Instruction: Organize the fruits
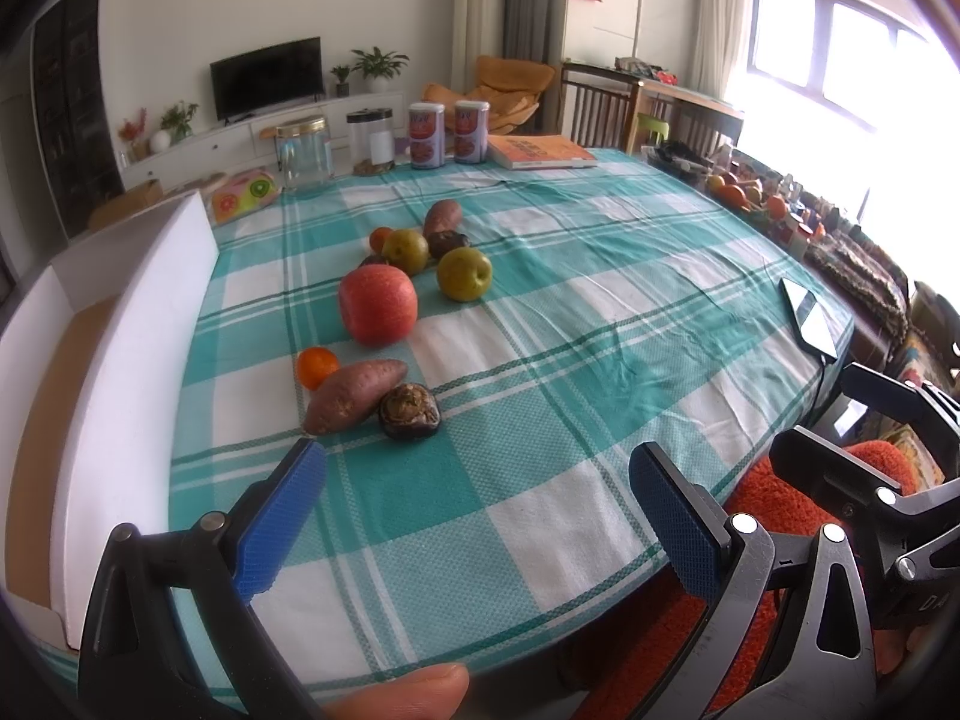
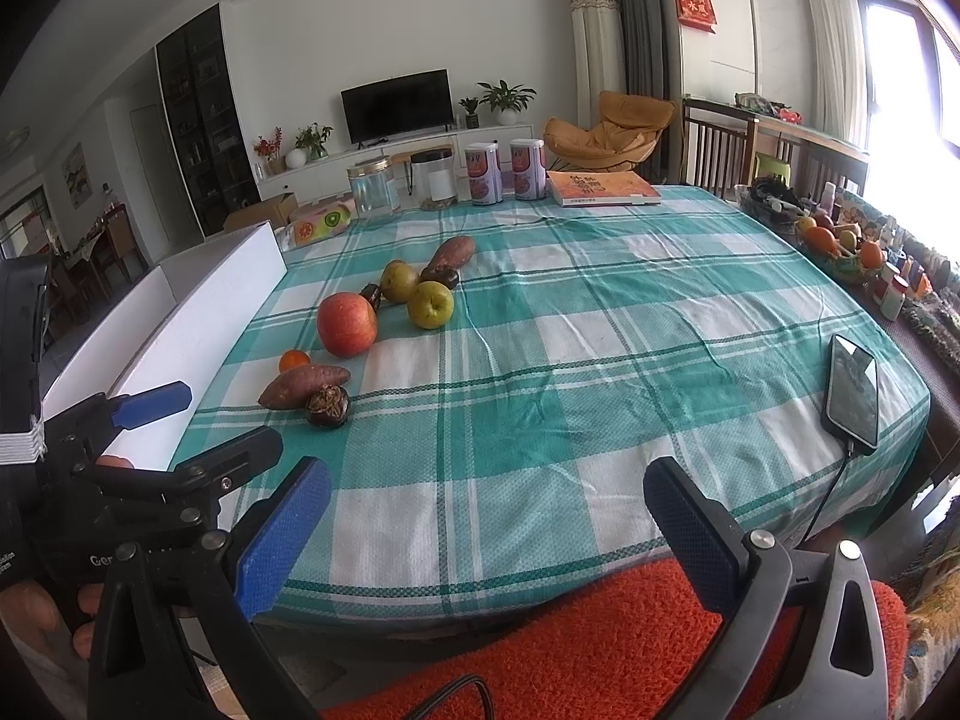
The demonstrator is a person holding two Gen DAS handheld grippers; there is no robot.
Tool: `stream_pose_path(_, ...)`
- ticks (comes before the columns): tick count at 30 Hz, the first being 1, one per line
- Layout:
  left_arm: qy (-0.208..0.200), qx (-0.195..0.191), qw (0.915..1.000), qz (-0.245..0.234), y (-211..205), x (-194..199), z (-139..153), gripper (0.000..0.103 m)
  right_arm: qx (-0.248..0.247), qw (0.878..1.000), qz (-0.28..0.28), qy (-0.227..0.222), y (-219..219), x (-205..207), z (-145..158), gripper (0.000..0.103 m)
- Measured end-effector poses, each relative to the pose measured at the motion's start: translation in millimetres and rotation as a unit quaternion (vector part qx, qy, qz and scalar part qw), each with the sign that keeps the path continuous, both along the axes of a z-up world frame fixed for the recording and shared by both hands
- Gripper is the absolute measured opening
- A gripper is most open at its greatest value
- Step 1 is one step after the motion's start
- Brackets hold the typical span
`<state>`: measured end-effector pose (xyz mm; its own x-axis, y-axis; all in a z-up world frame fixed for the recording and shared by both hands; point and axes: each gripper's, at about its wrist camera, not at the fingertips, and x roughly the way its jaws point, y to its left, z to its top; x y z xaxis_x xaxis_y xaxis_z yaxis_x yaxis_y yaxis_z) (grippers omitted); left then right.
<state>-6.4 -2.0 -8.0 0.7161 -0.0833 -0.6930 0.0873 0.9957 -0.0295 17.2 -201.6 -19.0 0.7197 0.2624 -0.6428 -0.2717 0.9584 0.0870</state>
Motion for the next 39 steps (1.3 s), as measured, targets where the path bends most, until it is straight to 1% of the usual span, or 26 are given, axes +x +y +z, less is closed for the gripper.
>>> stream_pose_path(6, -0.001, 0.000, 1.0000, 0.001, 0.2, 0.1, 0.2, 0.102, -0.001, 1.000, 0.002, 0.000, -0.8, 0.0, -0.4, 0.103)
stream_pose_path(8, -0.007, 0.013, 0.9999, 0.003, 0.3, 0.2, 2.0, 0.102, -0.004, 1.000, 0.004, -0.004, -2.4, 0.7, 2.3, 0.103)
stream_pose_path(9, -0.019, 0.026, 0.9994, 0.010, 2.1, 0.0, 5.9, 0.102, -0.011, 1.000, 0.003, -0.011, -4.9, 0.6, 5.5, 0.103)
stream_pose_path(10, -0.035, 0.037, 0.9984, 0.022, 8.0, 0.0, 12.1, 0.102, -0.020, 1.000, -0.004, -0.022, -9.4, 0.2, 10.4, 0.103)
stream_pose_path(12, -0.062, 0.044, 0.9961, 0.046, 23.8, -3.2, 25.7, 0.102, -0.040, 0.997, -0.036, -0.051, -23.2, -1.5, 22.6, 0.103)
stream_pose_path(13, -0.069, 0.041, 0.9951, 0.057, 34.3, -4.4, 31.1, 0.102, -0.047, 0.995, -0.059, -0.065, -33.6, -1.7, 29.8, 0.103)
stream_pose_path(15, -0.074, 0.036, 0.9940, 0.072, 53.2, -6.8, 36.7, 0.102, -0.048, 0.991, -0.098, -0.077, -52.5, -0.8, 37.0, 0.103)
stream_pose_path(16, -0.072, 0.032, 0.9940, 0.076, 63.5, -6.4, 37.5, 0.102, -0.041, 0.990, -0.114, -0.076, -62.9, 1.5, 38.1, 0.103)
stream_pose_path(18, -0.062, 0.032, 0.9946, 0.077, 74.7, -7.7, 30.8, 0.102, -0.018, 0.989, -0.136, -0.054, -78.5, 8.8, 30.5, 0.103)
stream_pose_path(21, -0.017, 0.034, 0.9969, 0.069, 76.2, -5.4, 6.8, 0.102, 0.019, 0.990, -0.141, 0.004, -86.6, 20.9, 4.8, 0.103)
stream_pose_path(24, 0.033, 0.023, 0.9976, 0.055, 70.0, 2.2, -20.6, 0.102, 0.049, 0.990, -0.124, 0.052, -80.1, 24.8, -20.8, 0.103)
stream_pose_path(26, 0.058, 0.022, 0.9966, 0.054, 65.6, 10.8, -36.2, 0.102, 0.061, 0.990, -0.110, 0.070, -71.8, 24.8, -29.9, 0.103)
stream_pose_path(29, 0.081, 0.025, 0.9948, 0.055, 63.4, 25.5, -55.6, 0.102, 0.054, 0.992, -0.087, 0.071, -56.3, 22.3, -32.7, 0.103)
stream_pose_path(32, 0.103, 0.050, 0.9912, 0.066, 61.4, 38.4, -75.5, 0.102, 0.034, 0.995, -0.064, 0.062, -38.6, 25.6, -29.0, 0.103)
stream_pose_path(34, 0.119, 0.056, 0.9886, 0.072, 63.9, 43.6, -87.9, 0.102, 0.010, 0.998, -0.018, 0.055, -17.3, 37.0, -29.3, 0.103)
stream_pose_path(36, 0.131, 0.066, 0.9861, 0.079, 65.2, 45.0, -97.3, 0.102, -0.024, 0.998, 0.041, 0.038, 8.8, 47.4, -32.7, 0.103)
stream_pose_path(37, 0.128, 0.063, 0.9865, 0.079, 66.8, 43.7, -99.2, 0.103, -0.033, 0.996, 0.074, 0.032, 20.9, 52.7, -36.2, 0.103)
stream_pose_path(39, 0.131, 0.053, 0.9866, 0.082, 70.0, 42.5, -99.5, 0.103, -0.028, 0.990, 0.128, 0.045, 40.2, 67.8, -47.3, 0.103)
